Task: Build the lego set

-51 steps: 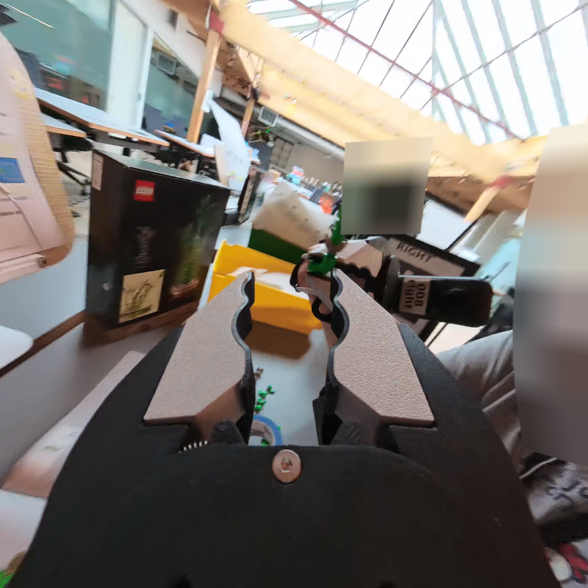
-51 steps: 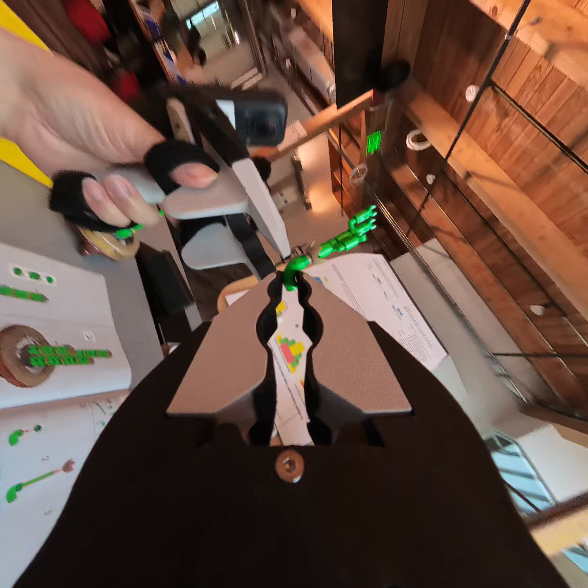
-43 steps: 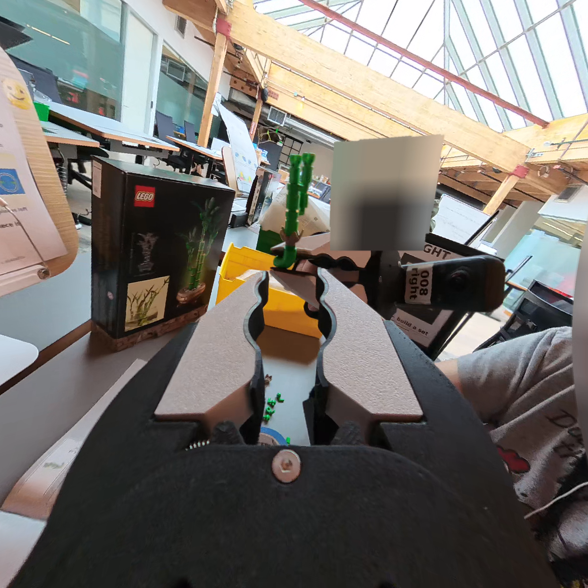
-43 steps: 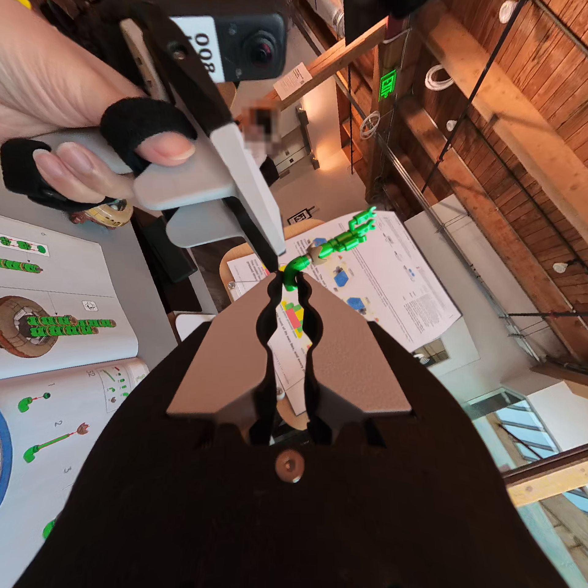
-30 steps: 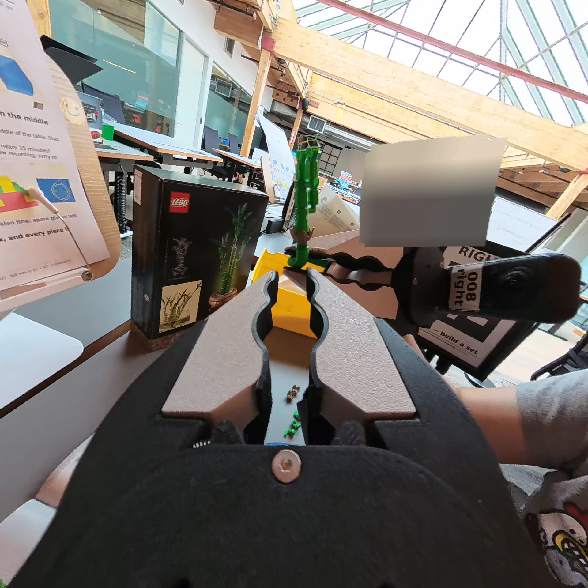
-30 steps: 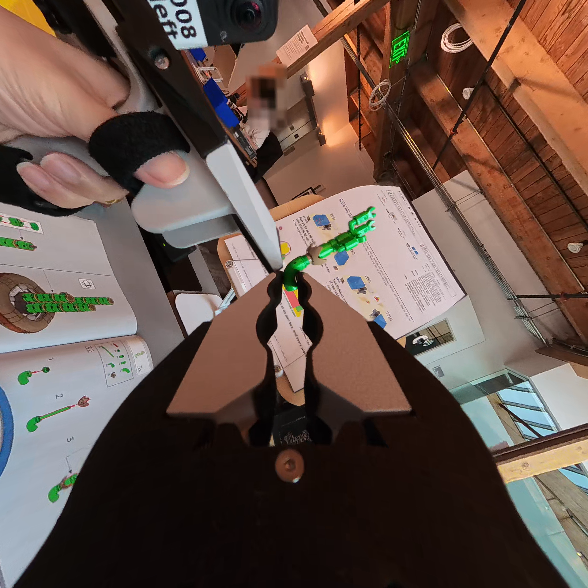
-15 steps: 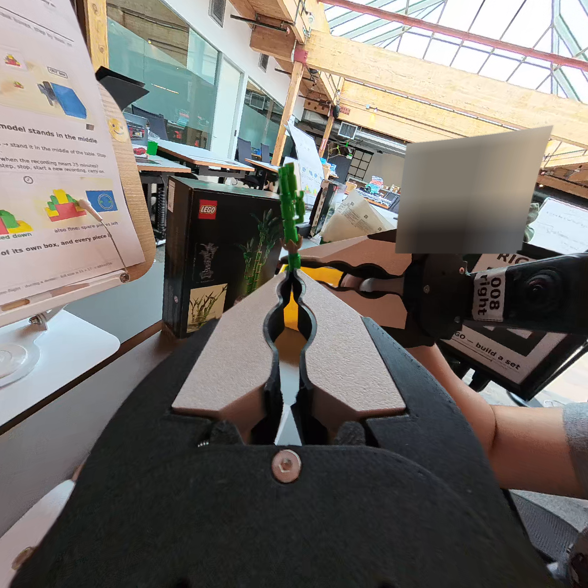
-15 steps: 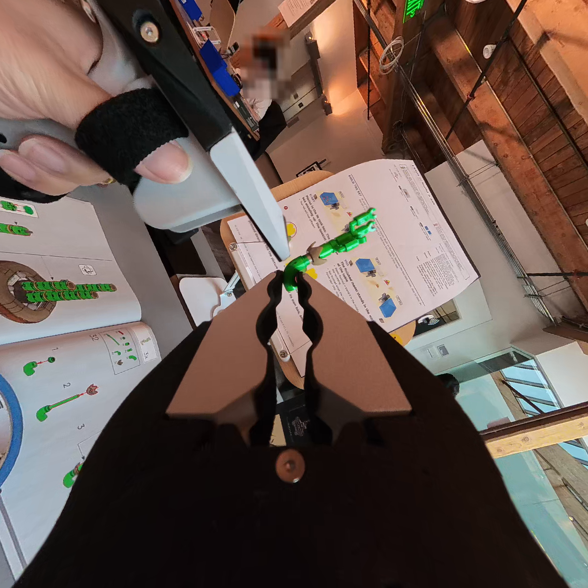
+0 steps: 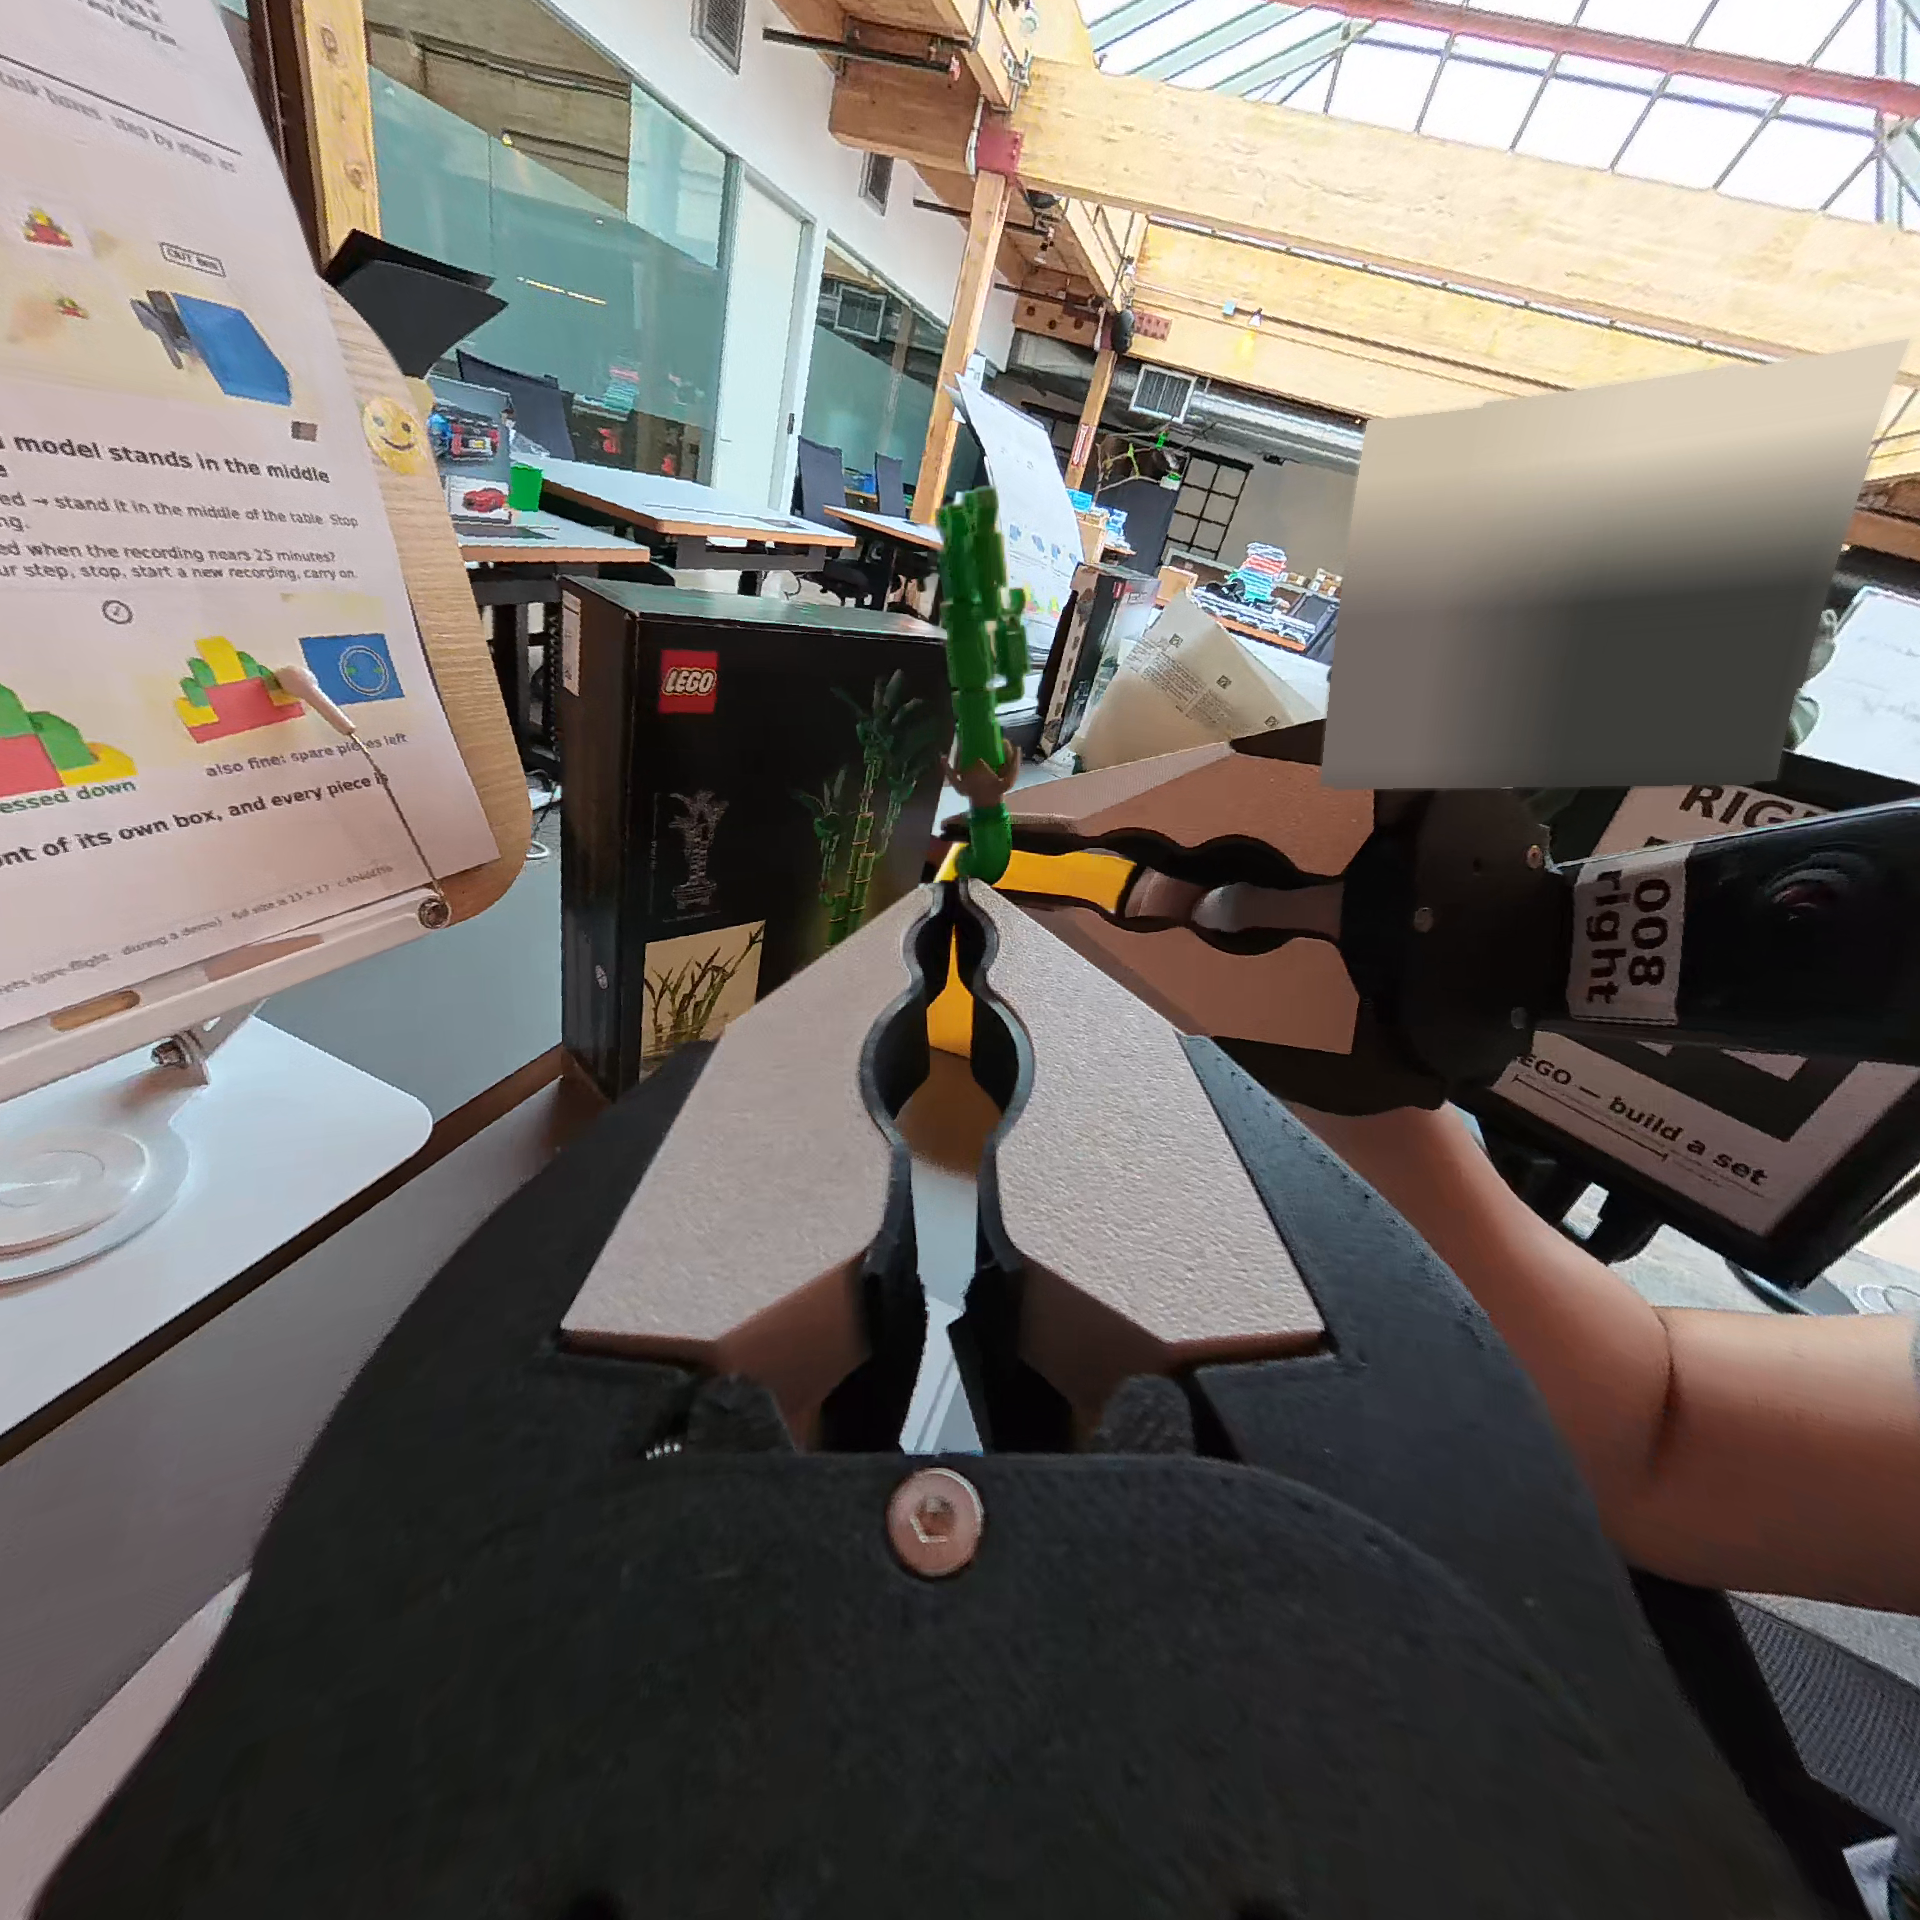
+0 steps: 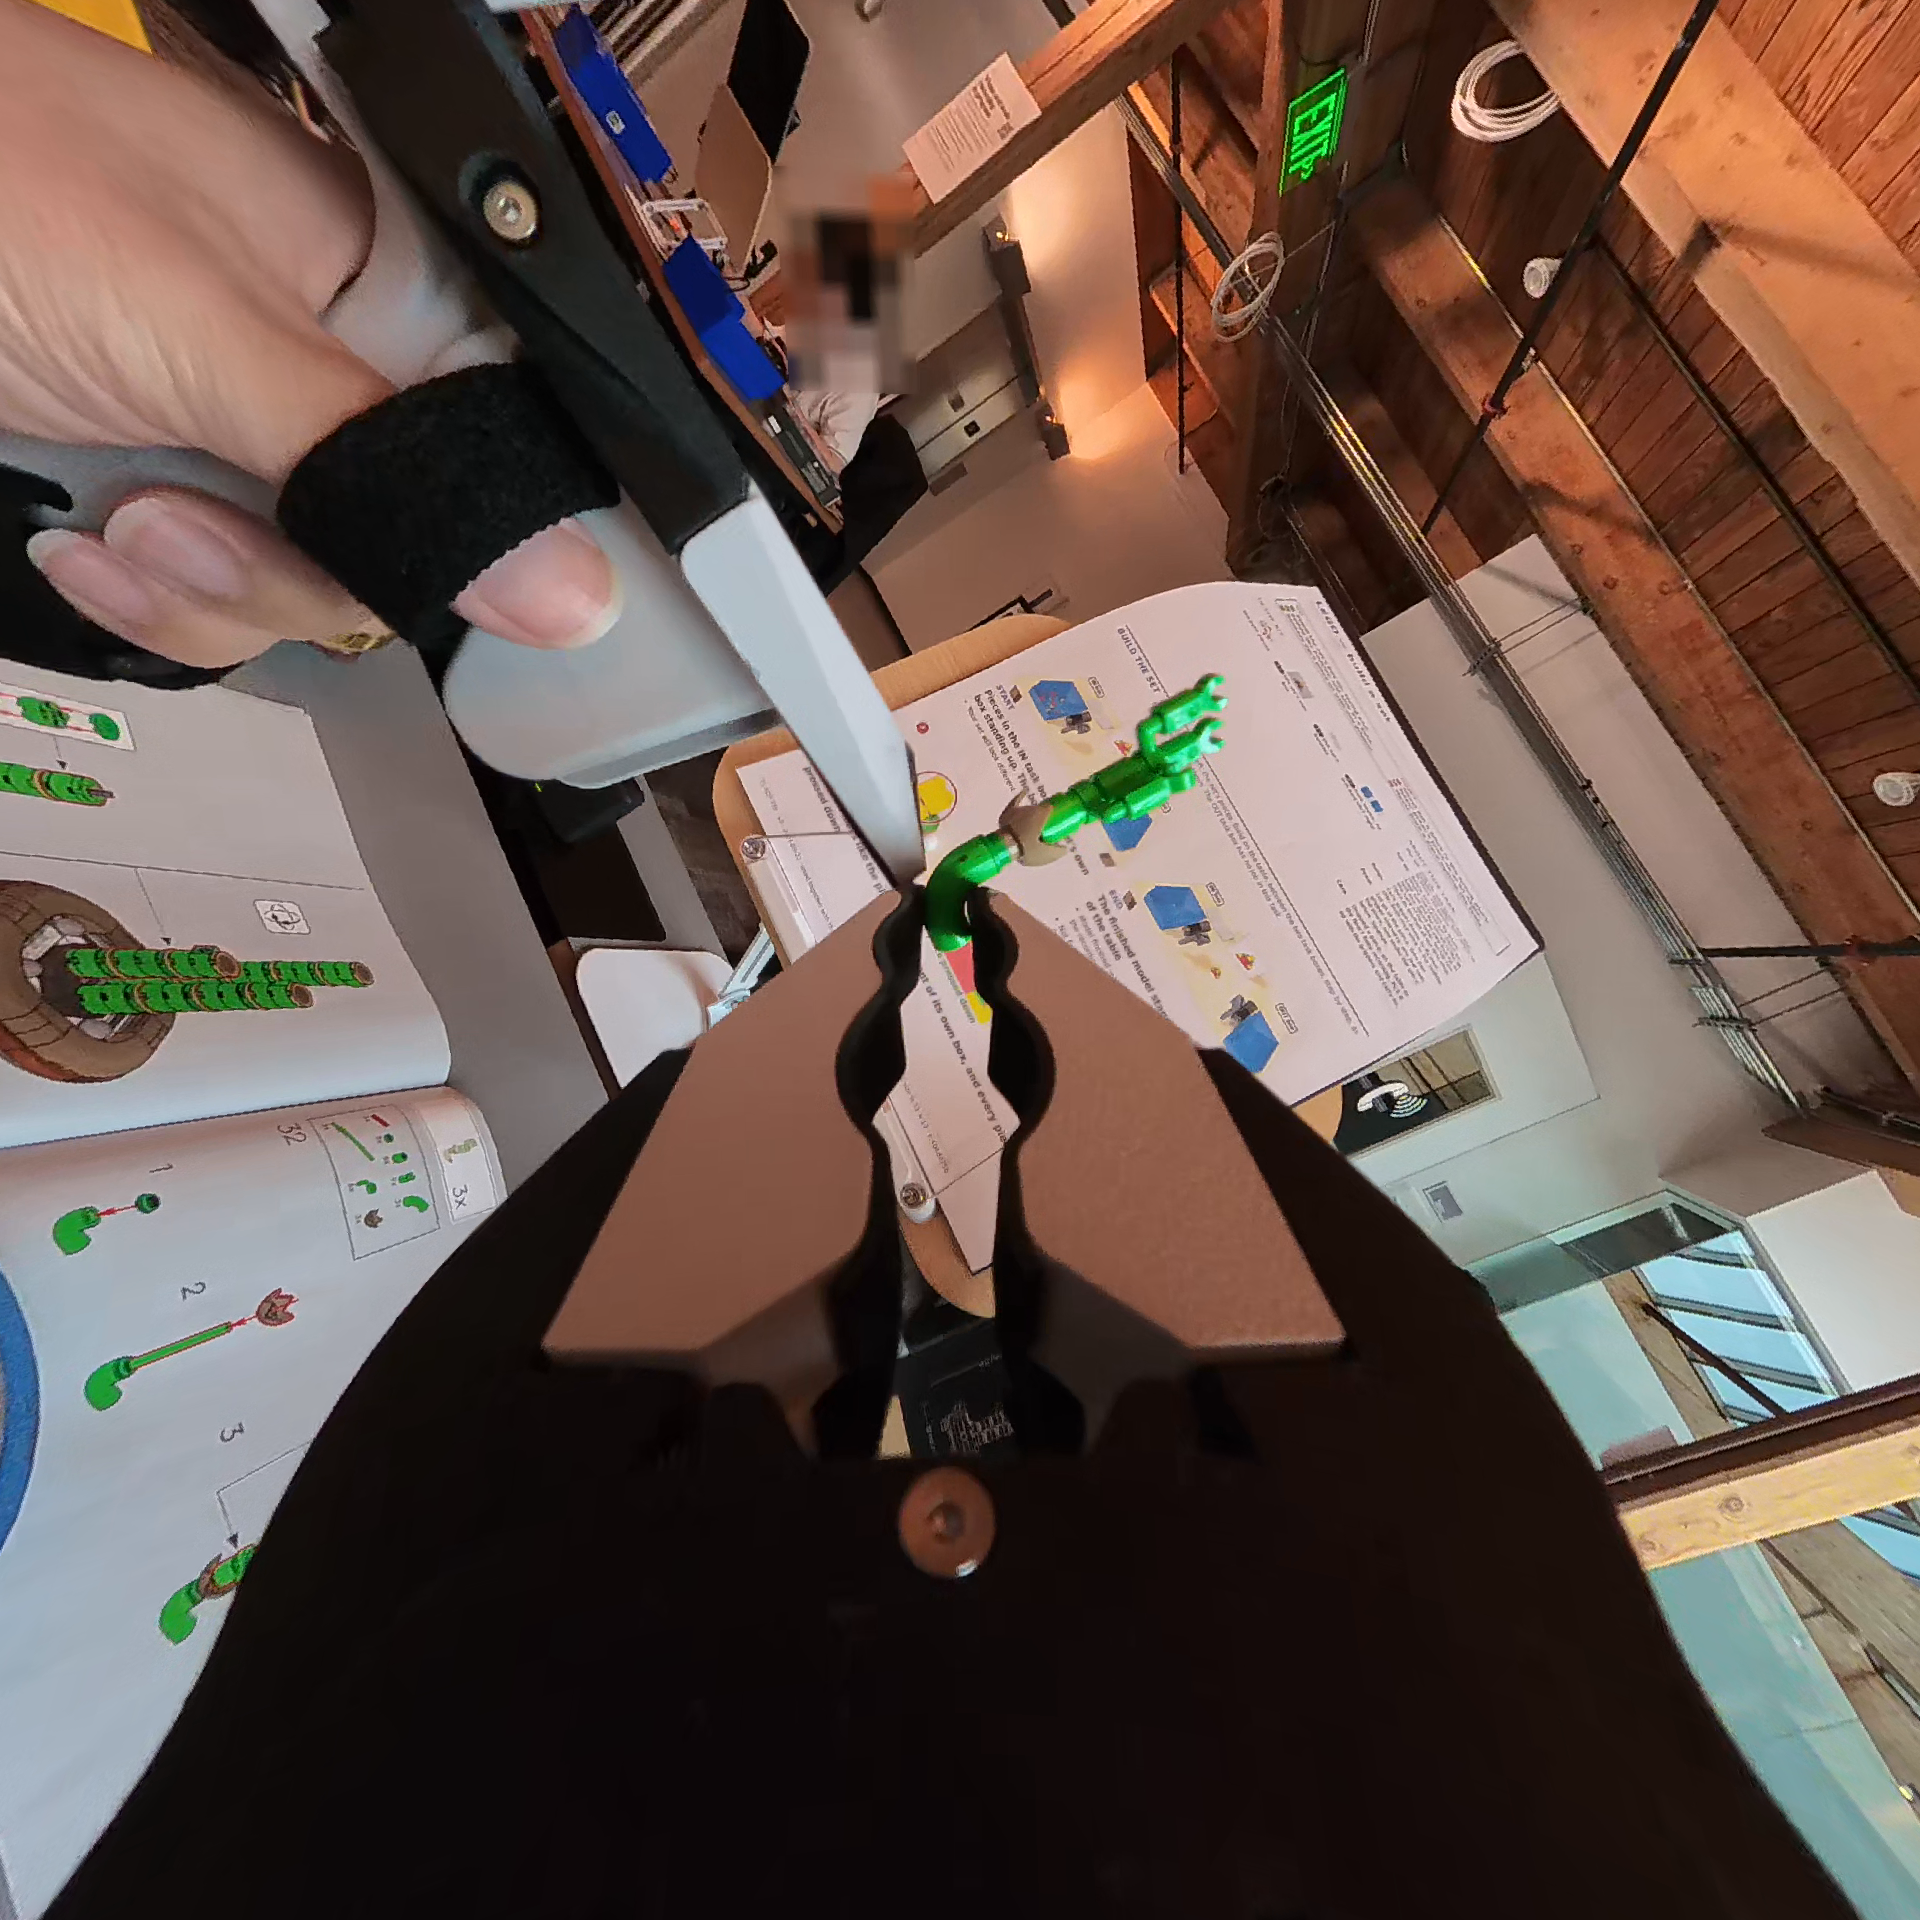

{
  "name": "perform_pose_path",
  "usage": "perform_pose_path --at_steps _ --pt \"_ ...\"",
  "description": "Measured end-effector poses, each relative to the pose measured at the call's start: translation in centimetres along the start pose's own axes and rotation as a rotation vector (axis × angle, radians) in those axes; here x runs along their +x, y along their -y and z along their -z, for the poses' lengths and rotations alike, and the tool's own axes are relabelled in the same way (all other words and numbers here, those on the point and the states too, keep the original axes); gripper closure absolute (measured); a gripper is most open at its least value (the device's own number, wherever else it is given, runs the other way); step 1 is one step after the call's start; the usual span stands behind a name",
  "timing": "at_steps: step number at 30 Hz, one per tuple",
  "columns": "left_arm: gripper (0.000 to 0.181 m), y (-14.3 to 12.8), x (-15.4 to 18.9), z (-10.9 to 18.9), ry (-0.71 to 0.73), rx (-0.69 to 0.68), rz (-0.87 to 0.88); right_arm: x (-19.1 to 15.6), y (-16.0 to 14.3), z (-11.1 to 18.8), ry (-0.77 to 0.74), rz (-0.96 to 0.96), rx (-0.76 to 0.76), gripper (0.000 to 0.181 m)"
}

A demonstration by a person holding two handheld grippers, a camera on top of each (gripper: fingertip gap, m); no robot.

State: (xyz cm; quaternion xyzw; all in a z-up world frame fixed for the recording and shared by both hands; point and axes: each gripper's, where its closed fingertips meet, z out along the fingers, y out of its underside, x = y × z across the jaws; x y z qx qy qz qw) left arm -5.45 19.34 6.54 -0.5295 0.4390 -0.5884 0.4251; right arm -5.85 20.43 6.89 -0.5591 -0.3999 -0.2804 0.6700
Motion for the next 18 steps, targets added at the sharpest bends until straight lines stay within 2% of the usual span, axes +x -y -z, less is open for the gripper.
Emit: perform_pose_path --at_steps 6,10,18 --pt "0.181 1.2 0.2 0.7 -0.024 0.066 0.027 -0.2 0.1 -0.1 0.001 0.002 0.000 0.175" --pt "0.160 1.3 0.7 0.6 -0.060 0.059 0.056 -0.2 0.3 -0.3 -0.011 0.013 -0.003 0.175" --pt "0.168 0.8 0.8 0.2 -0.054 0.046 0.045 -0.5 0.5 -0.5 -0.026 0.059 -0.018 0.175"
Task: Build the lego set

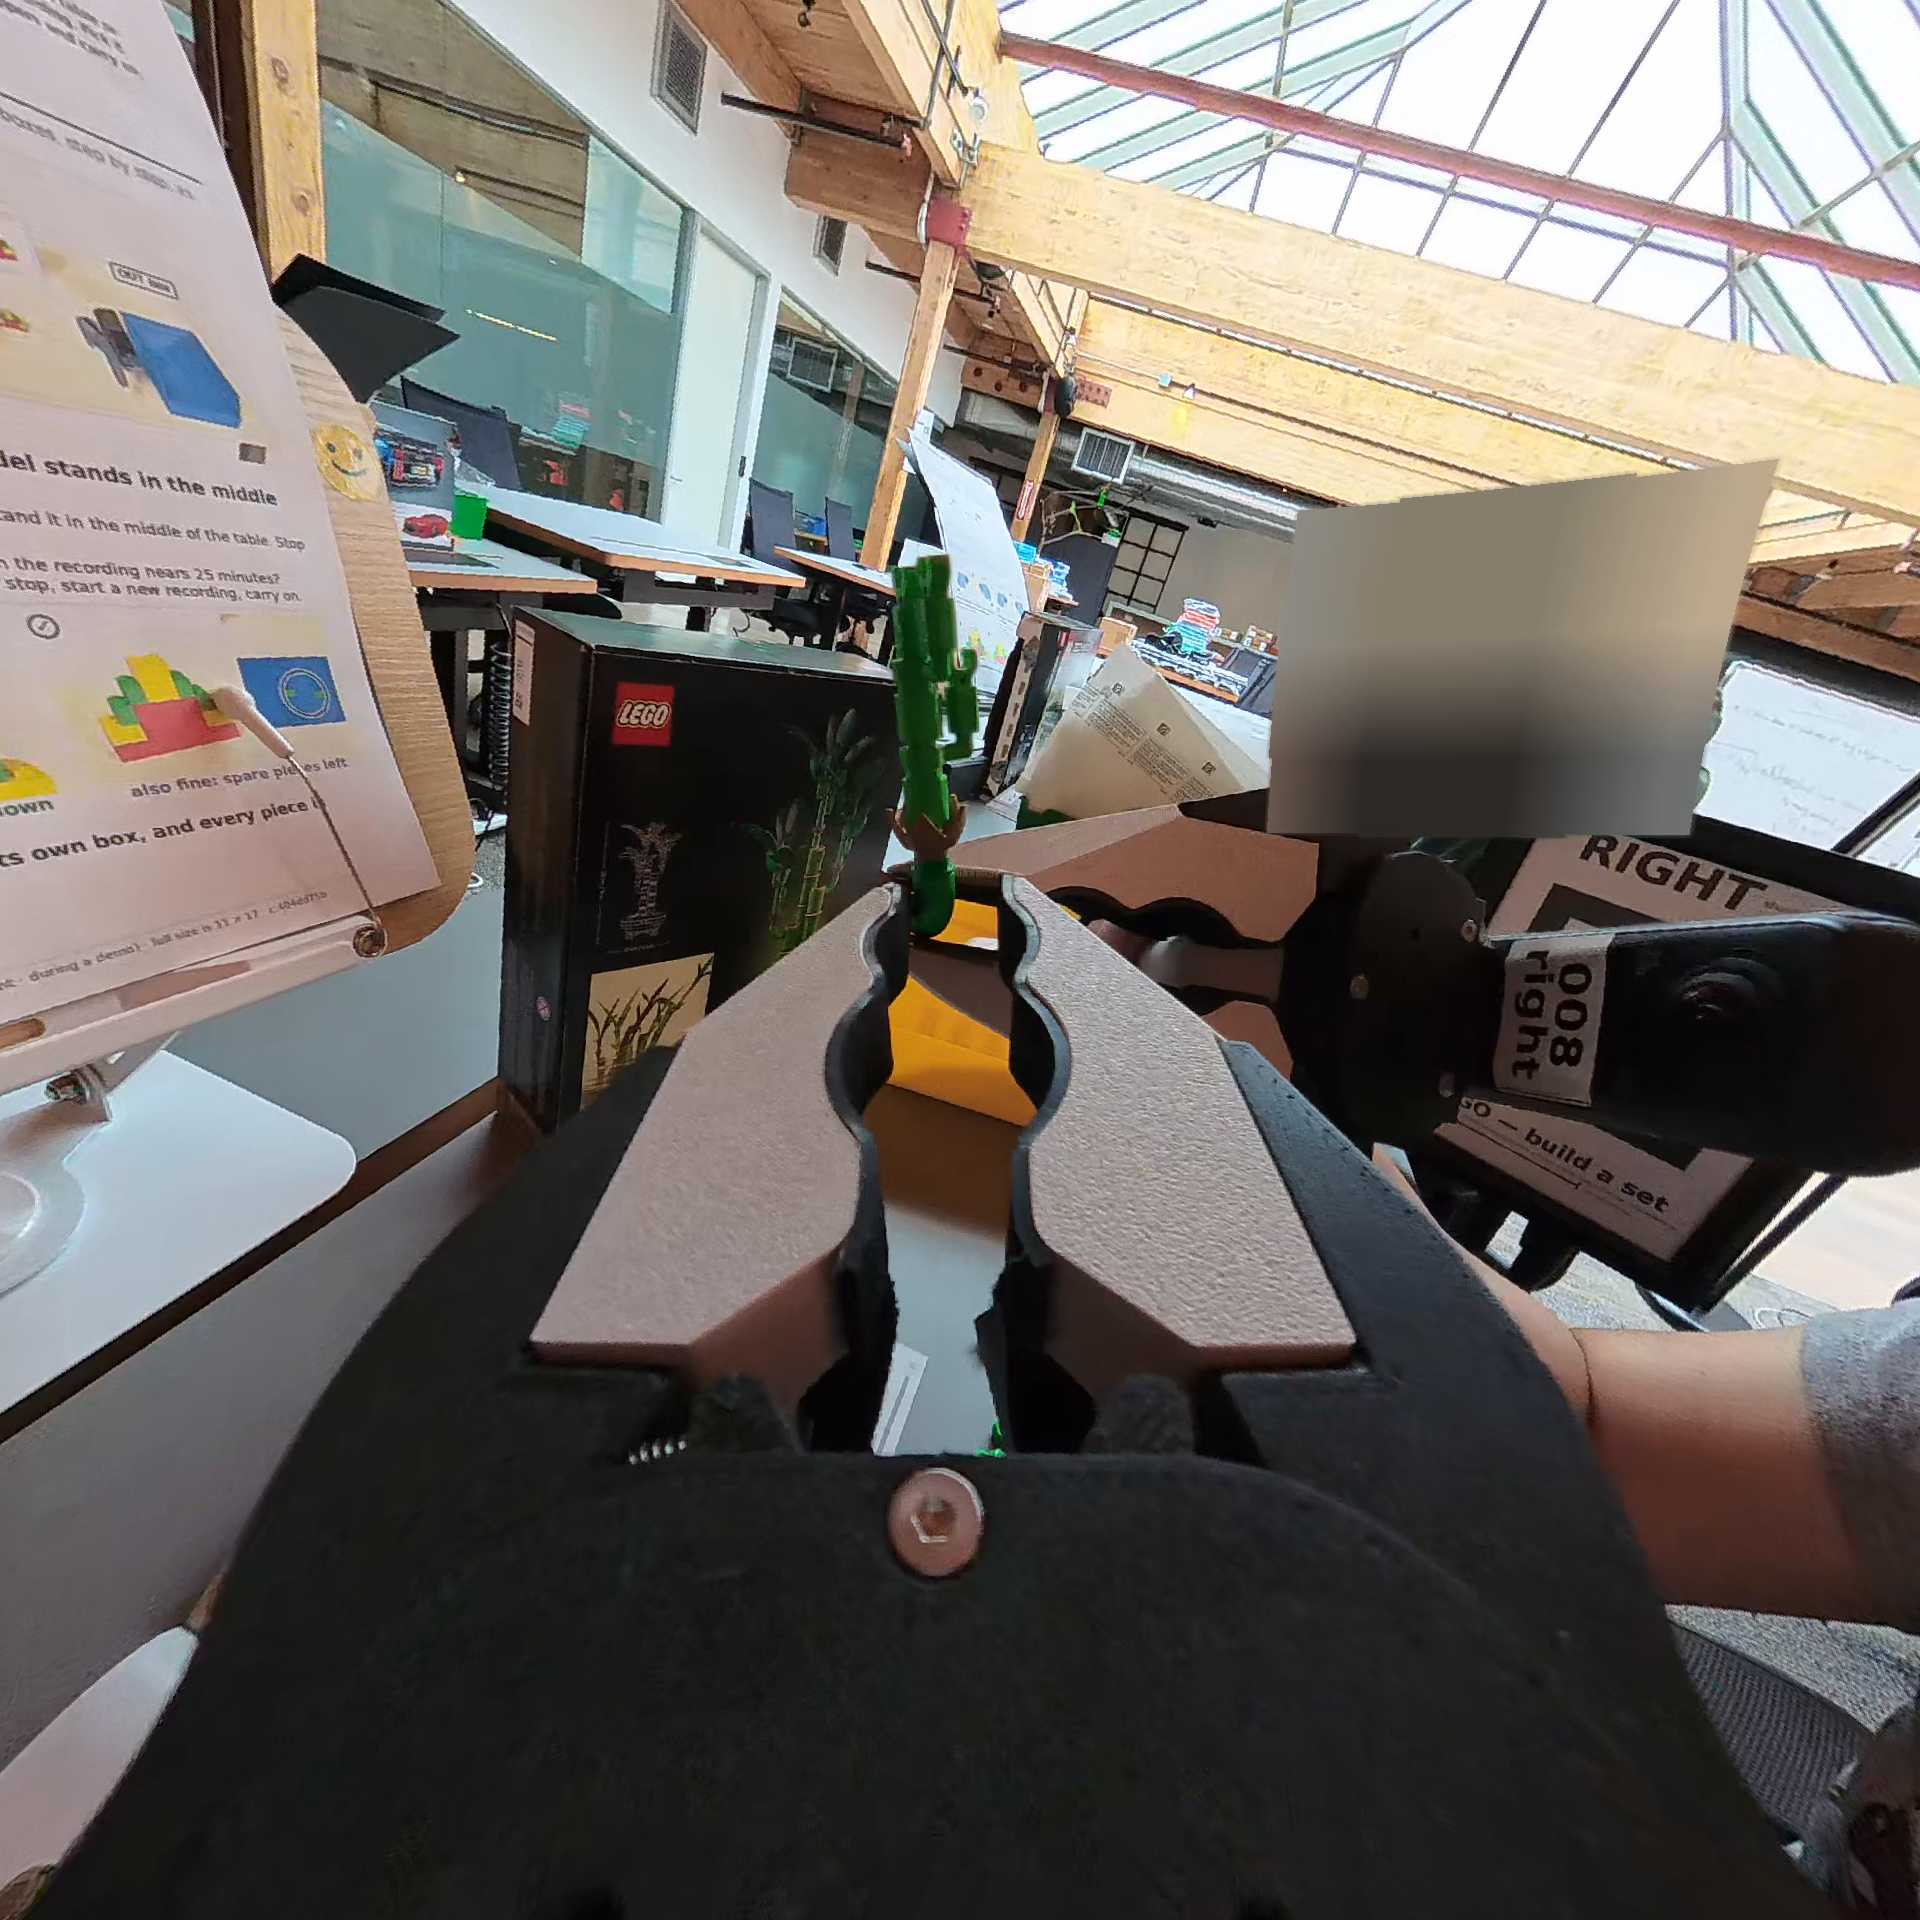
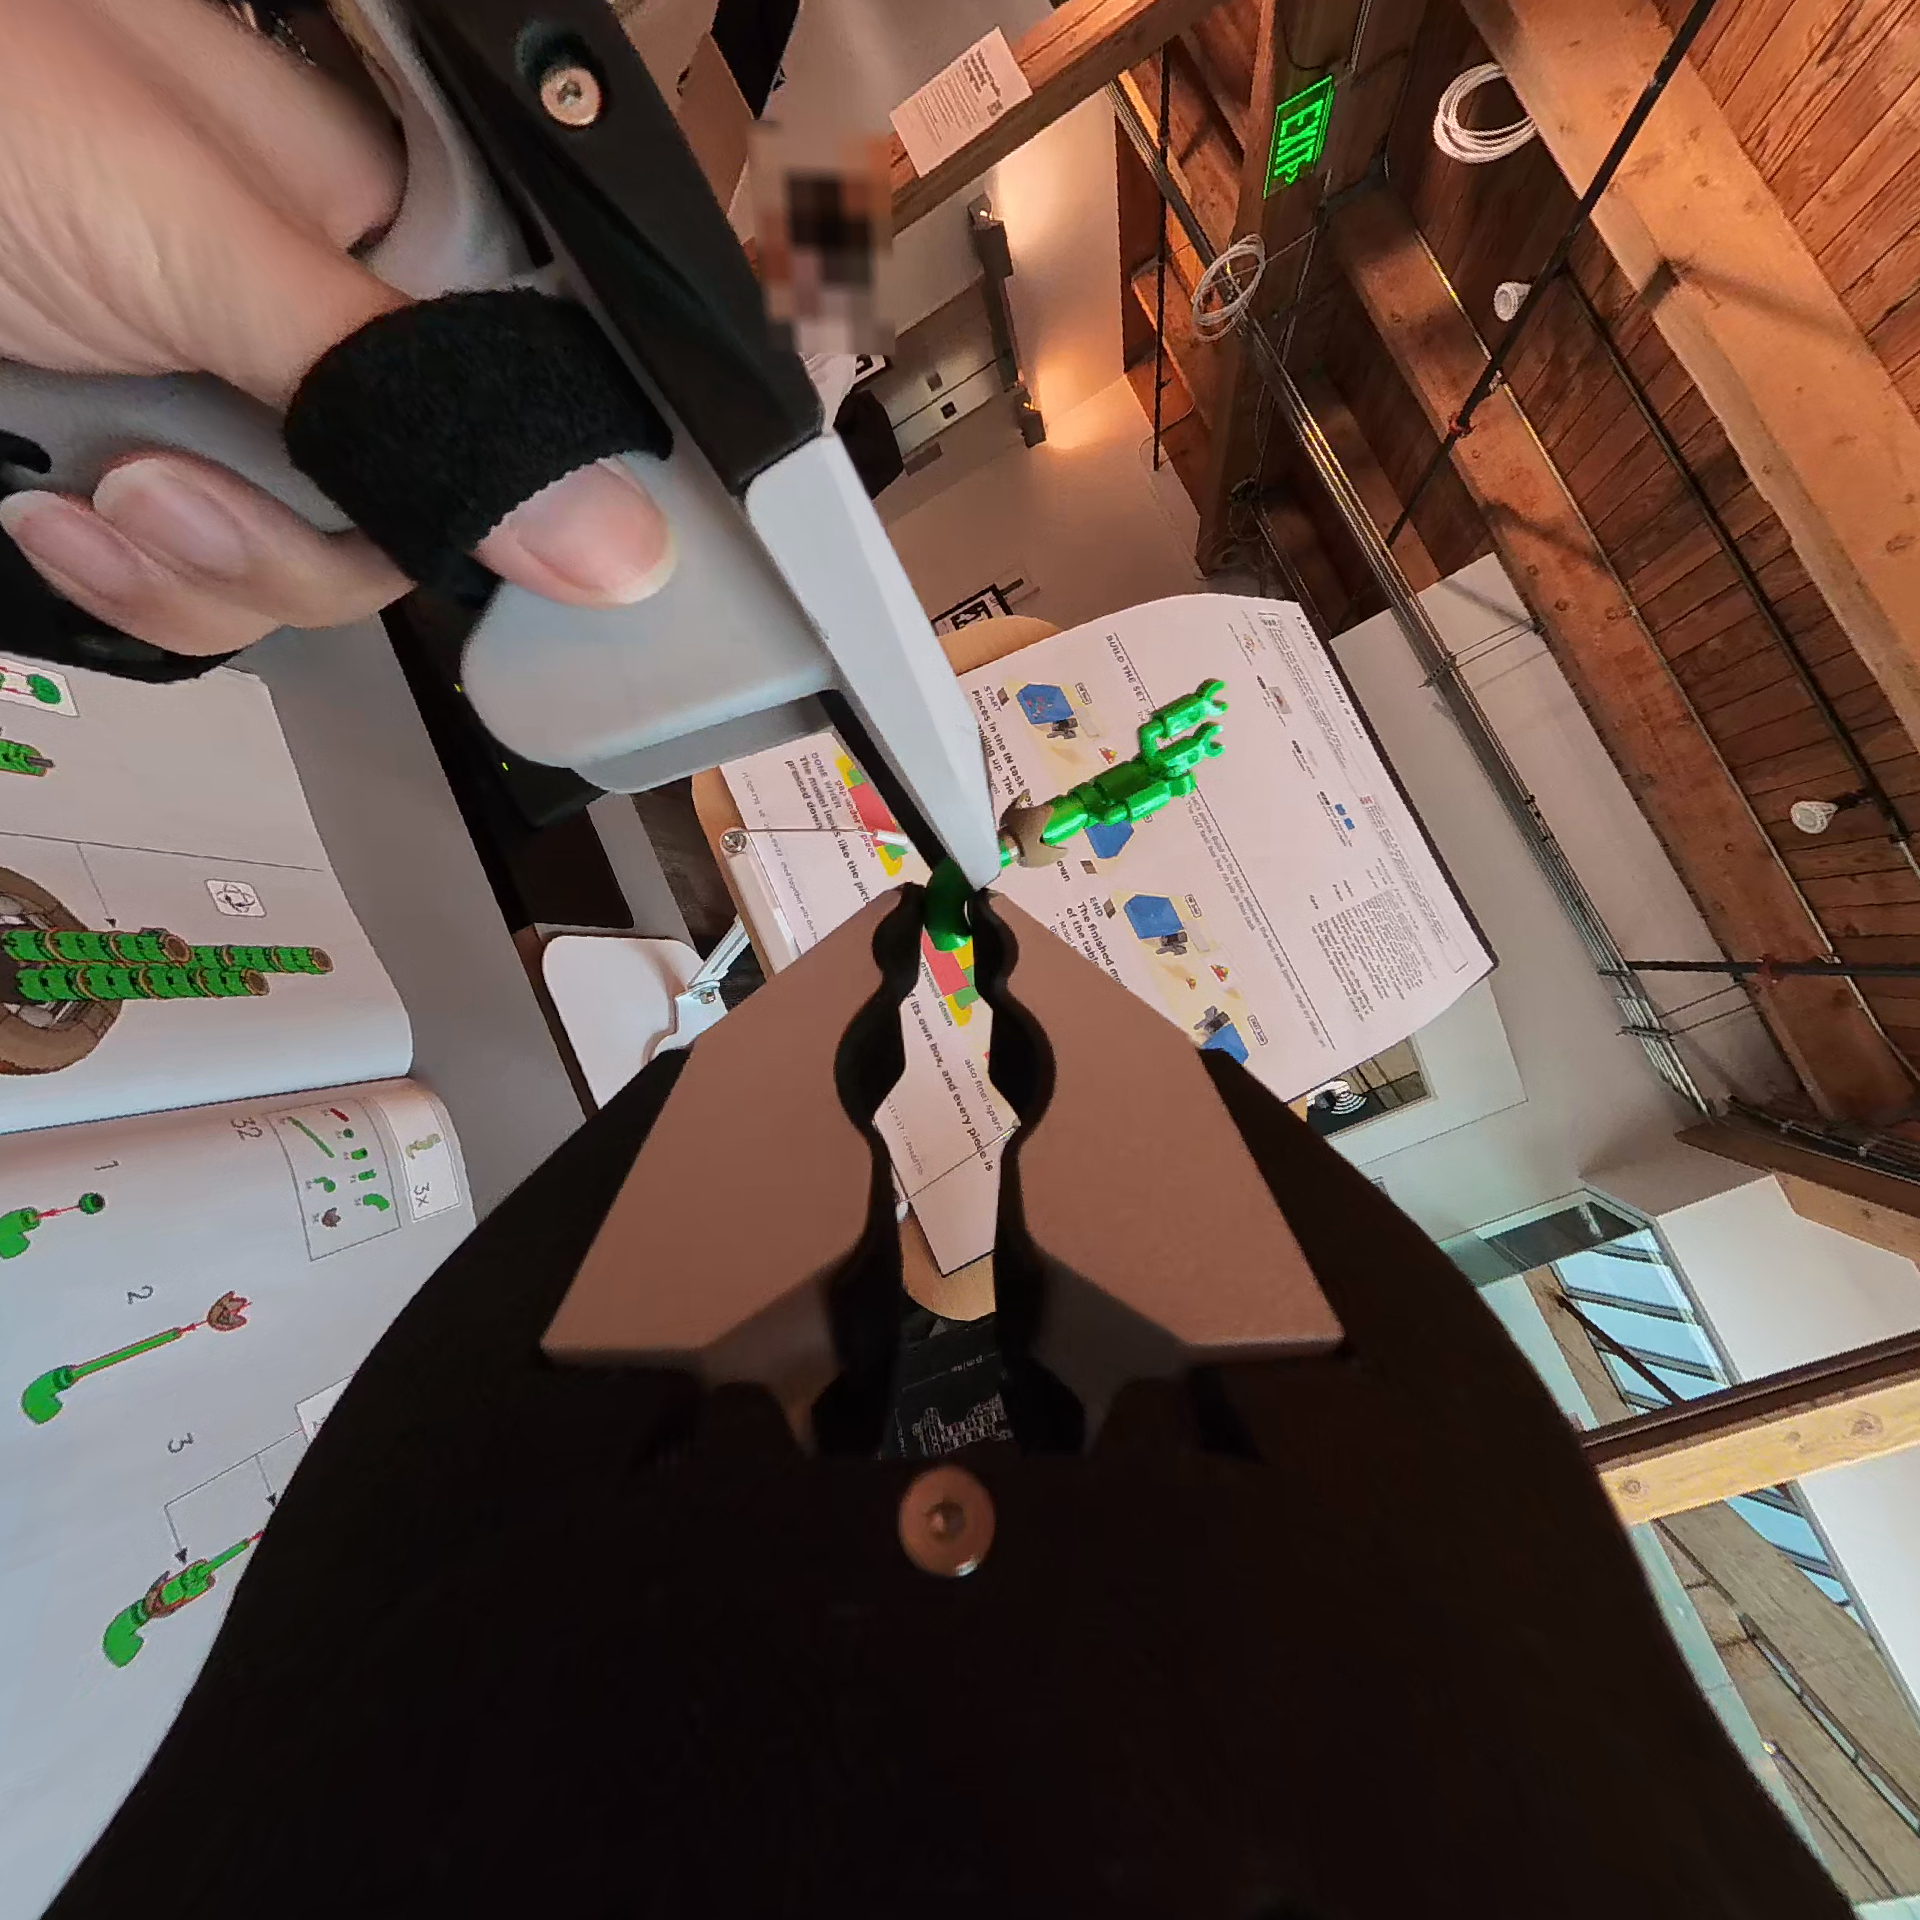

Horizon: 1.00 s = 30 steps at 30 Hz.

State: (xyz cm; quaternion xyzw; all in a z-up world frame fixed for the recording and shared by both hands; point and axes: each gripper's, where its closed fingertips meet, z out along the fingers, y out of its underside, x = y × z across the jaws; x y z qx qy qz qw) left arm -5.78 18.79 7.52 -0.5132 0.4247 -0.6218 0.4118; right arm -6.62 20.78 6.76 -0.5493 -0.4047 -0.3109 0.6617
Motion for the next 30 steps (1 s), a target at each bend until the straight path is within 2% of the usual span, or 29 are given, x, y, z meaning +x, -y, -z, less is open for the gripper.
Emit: perform_pose_path --at_steps 3,13,19,22,24,30 --pt "0.176 0.0 -0.3 0.2 0.027 -0.002 -0.016 0.0 0.0 -0.2 -0.020 0.024 -0.009 0.175" --pt "0.176 0.1 -0.1 0.6 0.033 -0.028 -0.073 -0.1 0.7 0.0 -0.014 0.027 0.028 0.175" --pt "0.177 -0.1 0.3 1.3 -0.017 -0.084 -0.051 -1.0 1.5 0.7 0.107 -0.051 0.127 0.167" --pt "0.177 -0.6 0.6 1.5 -0.045 -0.129 -0.035 -1.5 1.7 1.4 0.187 -0.099 0.166 0.170" --pt "0.176 -1.0 0.7 1.4 -0.051 -0.152 -0.032 -1.4 1.7 1.7 0.205 -0.108 0.173 0.179" --pt "0.176 -0.8 0.9 0.9 -0.060 -0.119 -0.014 -0.8 1.8 2.3 0.218 -0.159 0.180 0.181"
